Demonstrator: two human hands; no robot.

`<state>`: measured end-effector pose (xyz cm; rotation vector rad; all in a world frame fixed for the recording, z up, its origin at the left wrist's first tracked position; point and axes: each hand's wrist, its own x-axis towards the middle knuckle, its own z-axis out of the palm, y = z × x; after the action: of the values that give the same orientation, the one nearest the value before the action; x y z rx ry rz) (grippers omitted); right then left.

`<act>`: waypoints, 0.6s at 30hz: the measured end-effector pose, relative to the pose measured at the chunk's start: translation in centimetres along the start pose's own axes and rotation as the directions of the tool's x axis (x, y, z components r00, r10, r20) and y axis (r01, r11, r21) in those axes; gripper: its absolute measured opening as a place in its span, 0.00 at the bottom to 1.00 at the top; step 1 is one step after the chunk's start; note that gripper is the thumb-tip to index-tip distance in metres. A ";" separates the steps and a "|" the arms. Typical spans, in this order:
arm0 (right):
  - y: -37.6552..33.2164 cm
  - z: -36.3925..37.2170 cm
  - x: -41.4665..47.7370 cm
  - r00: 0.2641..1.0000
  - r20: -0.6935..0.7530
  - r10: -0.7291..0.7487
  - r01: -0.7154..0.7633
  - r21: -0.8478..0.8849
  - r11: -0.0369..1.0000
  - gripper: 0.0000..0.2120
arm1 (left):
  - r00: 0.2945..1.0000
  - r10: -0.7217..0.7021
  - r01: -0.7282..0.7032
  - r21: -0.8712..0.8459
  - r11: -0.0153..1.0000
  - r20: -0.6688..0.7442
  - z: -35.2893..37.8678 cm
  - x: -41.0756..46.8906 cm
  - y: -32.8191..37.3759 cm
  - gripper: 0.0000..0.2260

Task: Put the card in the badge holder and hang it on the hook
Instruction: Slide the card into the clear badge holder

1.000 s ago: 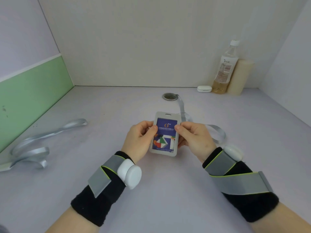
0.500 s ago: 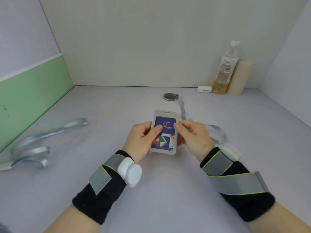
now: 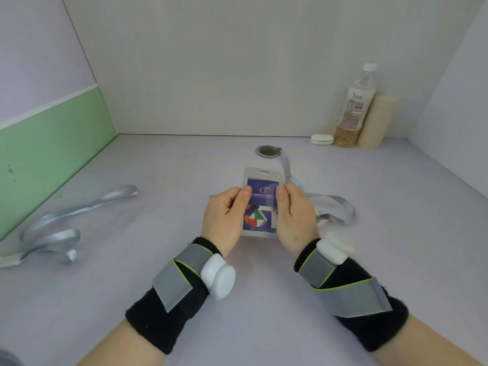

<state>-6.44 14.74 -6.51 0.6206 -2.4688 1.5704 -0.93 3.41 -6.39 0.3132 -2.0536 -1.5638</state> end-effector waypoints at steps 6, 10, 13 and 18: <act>-0.6 -0.2 0.4 0.997 -0.060 -0.043 0.041 -0.021 0.999 0.12 | 0.999 -0.036 0.036 -0.065 0.997 0.000 0.2 -0.3 0.3 0.14; -0.7 -0.1 0.0 0.996 -0.038 -0.085 0.084 -0.022 0.996 0.14 | 0.997 0.018 -0.019 -0.008 1.000 -0.077 0.0 -0.1 0.3 0.16; -0.6 0.4 -0.3 0.994 -0.029 -0.101 0.102 0.006 0.995 0.15 | 0.992 0.059 -0.057 0.014 0.998 -0.114 0.0 -0.2 0.7 0.14; -0.3 0.5 -0.3 0.999 0.008 -0.036 0.035 0.115 0.993 0.17 | 0.989 0.090 -0.084 0.058 0.995 -0.113 -0.2 -0.1 0.5 0.15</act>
<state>-5.96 14.24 -6.62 0.6866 -2.3736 1.7094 -0.74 3.46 -5.89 0.3217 -1.9943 -1.4086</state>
